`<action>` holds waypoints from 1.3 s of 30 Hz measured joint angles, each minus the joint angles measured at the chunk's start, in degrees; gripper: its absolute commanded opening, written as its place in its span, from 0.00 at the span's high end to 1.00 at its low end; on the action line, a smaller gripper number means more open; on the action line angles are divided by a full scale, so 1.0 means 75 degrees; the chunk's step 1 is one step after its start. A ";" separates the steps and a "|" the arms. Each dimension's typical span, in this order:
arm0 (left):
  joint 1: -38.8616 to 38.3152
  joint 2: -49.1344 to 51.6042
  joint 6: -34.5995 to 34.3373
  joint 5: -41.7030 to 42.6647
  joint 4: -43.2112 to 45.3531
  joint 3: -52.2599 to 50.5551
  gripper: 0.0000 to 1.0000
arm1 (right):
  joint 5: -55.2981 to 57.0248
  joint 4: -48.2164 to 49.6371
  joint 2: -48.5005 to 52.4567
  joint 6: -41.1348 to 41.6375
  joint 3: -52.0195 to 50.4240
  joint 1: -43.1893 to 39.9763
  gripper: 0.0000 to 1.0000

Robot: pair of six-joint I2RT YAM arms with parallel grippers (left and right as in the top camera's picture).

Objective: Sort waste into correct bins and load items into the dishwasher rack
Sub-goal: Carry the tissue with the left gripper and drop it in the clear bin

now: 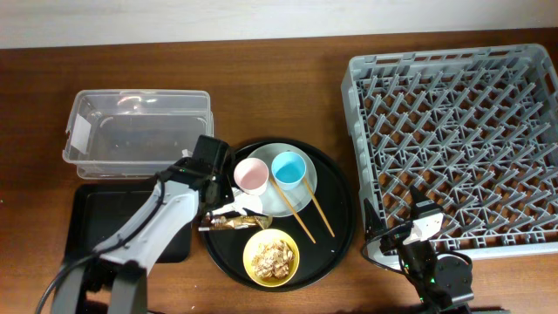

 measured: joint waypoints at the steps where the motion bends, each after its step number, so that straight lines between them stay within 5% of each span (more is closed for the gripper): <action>1: 0.0000 -0.0213 0.0003 0.0000 -0.0344 0.0134 1.00 | 0.0000 0.0000 0.0000 -0.0003 0.0000 0.0000 0.01; 22: 0.0079 -0.2148 0.0329 -0.0697 -0.1988 0.2597 1.00 | 0.0000 -0.0003 0.0000 0.0000 0.0000 0.0000 0.01; 36: 0.1766 -0.1215 0.0501 -0.1495 -0.0204 0.2940 0.99 | 0.0000 0.0000 0.0000 0.0000 0.0000 0.0000 0.01; 37: 0.1813 -0.0906 0.0583 -0.1495 -0.0006 0.2940 0.92 | 0.0000 -0.0003 0.0000 0.0003 0.0000 0.0000 0.01; 38: 0.1842 -0.0650 0.0644 -0.1495 0.0140 0.2940 0.56 | 0.0000 0.0000 0.0000 0.0000 0.0000 0.0000 0.01; 39: 0.1880 -0.0364 0.0708 -0.1492 0.0341 0.2940 0.37 | 0.0000 -0.0003 0.0000 0.0000 0.0000 0.0000 0.01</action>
